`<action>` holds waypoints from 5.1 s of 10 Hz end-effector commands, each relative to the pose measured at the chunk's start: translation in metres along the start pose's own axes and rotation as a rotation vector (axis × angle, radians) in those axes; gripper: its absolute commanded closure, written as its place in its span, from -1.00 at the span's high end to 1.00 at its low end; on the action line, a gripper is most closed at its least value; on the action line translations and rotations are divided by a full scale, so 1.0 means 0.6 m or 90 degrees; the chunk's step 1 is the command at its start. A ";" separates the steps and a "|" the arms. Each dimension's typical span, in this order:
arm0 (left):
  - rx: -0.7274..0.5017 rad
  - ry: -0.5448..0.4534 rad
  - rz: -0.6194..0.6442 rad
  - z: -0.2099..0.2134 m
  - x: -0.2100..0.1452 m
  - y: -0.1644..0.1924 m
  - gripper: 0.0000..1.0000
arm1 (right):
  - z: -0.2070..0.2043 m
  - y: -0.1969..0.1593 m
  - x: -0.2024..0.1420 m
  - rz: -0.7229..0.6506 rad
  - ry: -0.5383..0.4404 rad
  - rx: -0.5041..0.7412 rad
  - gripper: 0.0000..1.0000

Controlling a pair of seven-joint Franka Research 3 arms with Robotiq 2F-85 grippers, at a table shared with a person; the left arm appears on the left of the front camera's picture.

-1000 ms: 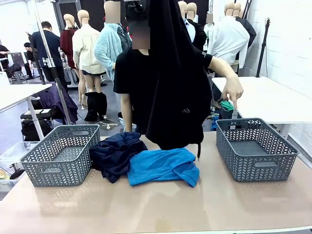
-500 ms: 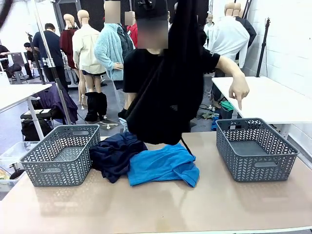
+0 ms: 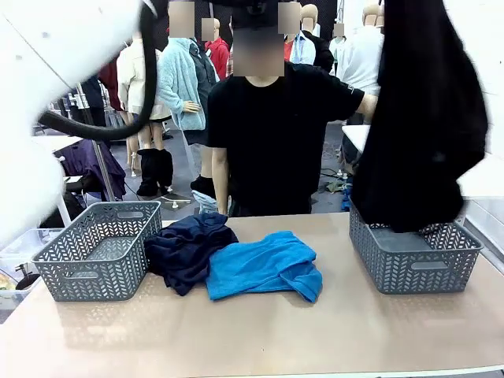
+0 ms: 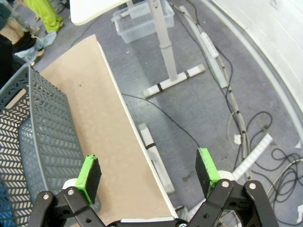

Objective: Sort the tops and bottoms.
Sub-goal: Sort the clothes according to human instructions.

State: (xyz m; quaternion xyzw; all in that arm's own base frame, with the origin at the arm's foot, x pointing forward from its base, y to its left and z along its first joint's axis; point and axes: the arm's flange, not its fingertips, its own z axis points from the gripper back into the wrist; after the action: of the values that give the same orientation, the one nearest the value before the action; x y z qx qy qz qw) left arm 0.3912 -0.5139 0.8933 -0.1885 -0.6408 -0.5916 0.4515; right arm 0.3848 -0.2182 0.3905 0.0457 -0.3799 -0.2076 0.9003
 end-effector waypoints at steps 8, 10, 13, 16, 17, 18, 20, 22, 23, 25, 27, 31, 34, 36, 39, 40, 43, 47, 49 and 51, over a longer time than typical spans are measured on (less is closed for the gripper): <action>-0.029 0.054 0.180 -0.271 -0.267 0.220 -1.00 | 0.004 0.002 0.001 -0.005 0.005 -0.005 1.00; -0.042 0.106 0.213 -0.270 -0.320 0.207 -1.00 | 0.004 0.002 0.001 -0.005 0.005 -0.005 1.00; -0.032 0.077 0.160 -0.114 -0.375 0.072 -1.00 | 0.004 0.002 0.001 -0.005 0.005 -0.005 1.00; -0.032 0.077 0.160 -0.114 -0.375 0.072 -1.00 | 0.004 0.002 0.001 -0.005 0.005 -0.005 1.00; -0.032 0.077 0.160 -0.114 -0.375 0.072 -1.00 | 0.004 0.002 0.001 -0.005 0.005 -0.005 1.00; -0.032 0.077 0.160 -0.114 -0.375 0.072 -1.00 | 0.004 0.002 0.001 -0.005 0.005 -0.005 1.00; -0.053 0.038 0.161 -0.158 -0.396 0.067 -1.00 | 0.004 0.002 0.001 -0.005 0.005 -0.005 1.00; -0.086 -0.018 0.111 -0.259 -0.420 0.084 -1.00 | 0.004 0.002 0.001 -0.005 0.005 -0.005 1.00; -0.119 -0.042 0.124 -0.319 -0.431 0.088 -1.00 | 0.004 0.002 0.001 -0.005 0.005 -0.005 1.00; -0.174 -0.067 0.118 -0.419 -0.451 0.076 -1.00 | 0.004 0.002 0.001 -0.005 0.005 -0.005 1.00; -0.228 -0.069 0.169 -0.483 -0.501 0.052 -1.00 | 0.004 0.002 0.001 -0.005 0.005 -0.005 1.00; -0.289 -0.044 0.274 -0.518 -0.642 -0.019 -1.00 | 0.004 0.002 0.001 -0.005 0.005 -0.005 1.00; -0.361 -0.028 0.280 -0.541 -0.682 -0.080 -1.00 | 0.004 0.002 0.001 -0.005 0.005 -0.005 1.00; -0.391 0.033 0.287 -0.546 -0.712 -0.102 -0.91 | 0.004 0.002 0.001 -0.005 0.005 -0.005 1.00; -0.412 0.060 0.268 -0.542 -0.710 -0.112 0.21 | 0.004 0.002 0.001 -0.005 0.005 -0.005 1.00; -0.431 0.078 0.266 -0.539 -0.709 -0.114 0.60 | 0.004 0.002 0.001 -0.005 0.005 -0.005 1.00; -0.501 0.138 0.258 -0.531 -0.705 -0.118 1.00 | 0.004 0.002 0.001 -0.005 0.005 -0.005 1.00; -0.544 0.138 0.260 -0.525 -0.676 -0.096 1.00 | 0.004 0.002 0.001 -0.005 0.005 -0.005 1.00; -0.486 0.100 0.248 -0.490 -0.639 -0.066 1.00 | 0.004 0.002 0.001 -0.005 0.005 -0.005 1.00; -0.396 0.139 0.188 -0.404 -0.595 -0.037 1.00 | 0.004 0.002 0.001 -0.005 0.005 -0.005 1.00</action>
State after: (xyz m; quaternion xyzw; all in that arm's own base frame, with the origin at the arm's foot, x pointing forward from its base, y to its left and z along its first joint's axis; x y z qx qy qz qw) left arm 0.5676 -0.5795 0.5261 -0.3845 -0.3270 -0.6966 0.5099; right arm 0.3840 -0.2193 0.3908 0.0445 -0.3801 -0.2088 0.9000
